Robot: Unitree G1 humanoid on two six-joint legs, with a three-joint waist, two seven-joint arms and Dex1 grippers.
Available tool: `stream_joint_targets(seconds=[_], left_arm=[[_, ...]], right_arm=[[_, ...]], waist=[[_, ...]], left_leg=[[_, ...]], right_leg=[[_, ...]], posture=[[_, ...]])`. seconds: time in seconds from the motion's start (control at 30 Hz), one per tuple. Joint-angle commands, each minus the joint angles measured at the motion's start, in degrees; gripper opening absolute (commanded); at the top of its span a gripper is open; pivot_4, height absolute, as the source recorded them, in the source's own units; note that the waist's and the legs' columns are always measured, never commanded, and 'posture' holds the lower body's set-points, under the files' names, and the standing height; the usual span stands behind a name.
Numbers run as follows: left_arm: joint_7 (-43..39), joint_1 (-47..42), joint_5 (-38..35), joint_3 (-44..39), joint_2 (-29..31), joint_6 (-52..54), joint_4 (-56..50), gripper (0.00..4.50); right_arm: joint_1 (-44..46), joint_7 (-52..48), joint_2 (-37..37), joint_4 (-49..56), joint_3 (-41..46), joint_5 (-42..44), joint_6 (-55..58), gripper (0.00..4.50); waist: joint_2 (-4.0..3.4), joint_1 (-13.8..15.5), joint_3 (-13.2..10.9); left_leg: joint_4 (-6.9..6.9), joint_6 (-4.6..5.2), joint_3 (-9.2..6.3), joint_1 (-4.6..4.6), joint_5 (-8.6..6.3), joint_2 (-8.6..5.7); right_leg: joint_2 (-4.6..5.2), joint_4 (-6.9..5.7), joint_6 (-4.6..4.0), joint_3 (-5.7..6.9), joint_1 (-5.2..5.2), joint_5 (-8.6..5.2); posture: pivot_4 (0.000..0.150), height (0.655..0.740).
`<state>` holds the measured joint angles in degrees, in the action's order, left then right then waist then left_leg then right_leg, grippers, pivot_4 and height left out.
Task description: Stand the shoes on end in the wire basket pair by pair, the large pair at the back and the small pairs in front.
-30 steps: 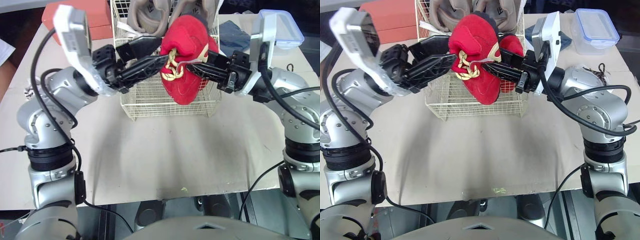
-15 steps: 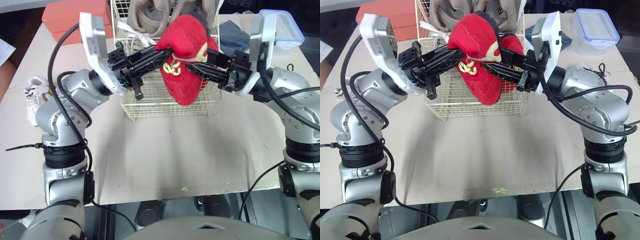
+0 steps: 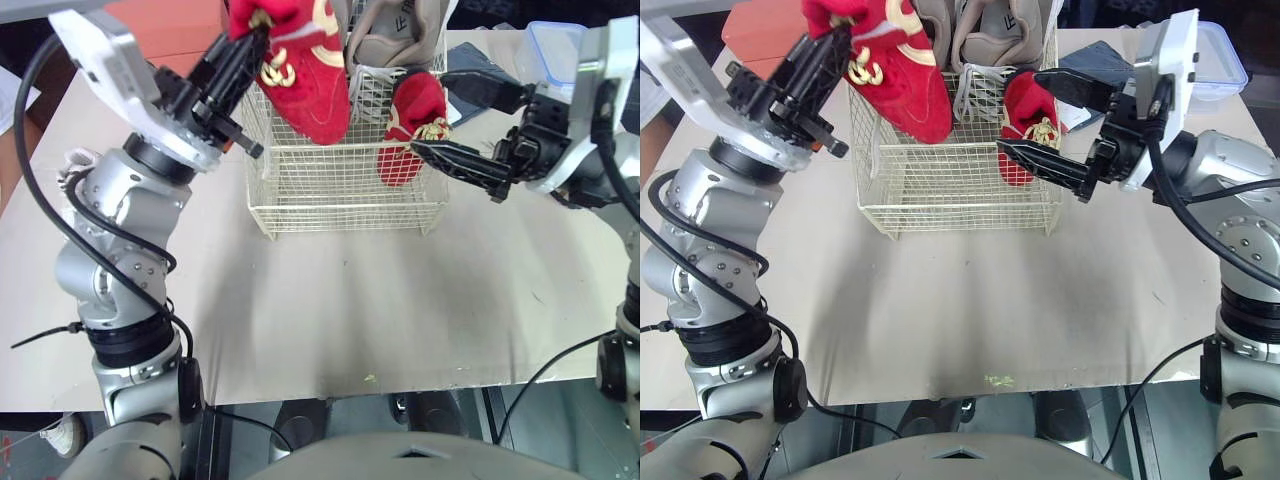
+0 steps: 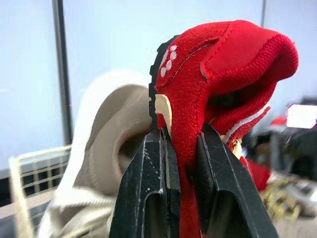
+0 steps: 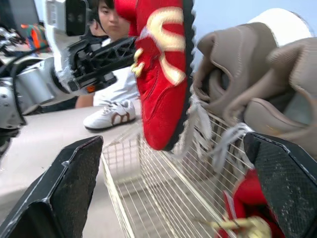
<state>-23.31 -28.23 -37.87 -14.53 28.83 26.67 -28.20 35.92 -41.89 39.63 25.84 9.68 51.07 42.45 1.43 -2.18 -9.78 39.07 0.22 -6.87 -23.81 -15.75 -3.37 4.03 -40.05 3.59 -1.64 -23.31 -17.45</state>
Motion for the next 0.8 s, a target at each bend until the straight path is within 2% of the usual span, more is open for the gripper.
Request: stream_joint_targets(seconds=[0.03,0.27,0.57,0.63,0.8], left_arm=[[3.89,-0.42,6.10,0.06,-1.13,-4.81,-1.40,0.15],[3.11,2.15,10.06,2.84,-5.38,-10.14,1.15,0.15],[1.88,9.34,16.73,6.28,-6.27,-14.68,5.47,0.15],[2.62,10.84,18.67,6.69,-6.09,-14.12,7.00,0.15],[3.05,12.02,17.18,7.85,-7.82,-9.66,7.50,0.15]], right_arm=[[-0.27,-0.33,1.72,2.22,2.53,1.38,-0.12,4.50],[-1.20,1.87,2.15,2.98,2.40,1.74,0.35,4.50],[-1.68,4.06,1.82,3.53,3.21,1.54,-0.49,4.50],[-1.72,4.52,1.52,3.42,3.38,1.36,-0.90,4.50],[-2.40,4.93,1.63,3.36,3.34,0.95,-1.61,4.50]], waist=[[0.00,0.01,0.00],[0.00,0.10,0.00],[0.01,0.08,0.00],[0.00,0.06,0.01],[-0.05,0.20,0.09]], left_leg=[[0.00,0.00,-0.01,0.00,0.00,0.00],[0.03,0.00,0.04,0.01,0.00,0.00],[0.02,0.00,0.03,0.01,0.00,0.00],[0.01,0.00,0.03,0.01,0.00,0.00],[0.01,0.01,0.03,0.04,0.00,0.00]], right_leg=[[0.00,0.00,0.00,0.01,0.00,0.00],[0.00,0.01,0.02,-0.01,0.03,0.01],[0.00,0.03,0.02,-0.01,0.03,0.01],[-0.01,0.03,0.02,-0.01,0.03,0.01],[0.00,0.04,0.02,0.00,0.07,0.01]], posture=[[0.150,0.7400],[0.150,0.7400],[0.150,0.7400],[0.150,0.7400],[0.150,0.7400]])
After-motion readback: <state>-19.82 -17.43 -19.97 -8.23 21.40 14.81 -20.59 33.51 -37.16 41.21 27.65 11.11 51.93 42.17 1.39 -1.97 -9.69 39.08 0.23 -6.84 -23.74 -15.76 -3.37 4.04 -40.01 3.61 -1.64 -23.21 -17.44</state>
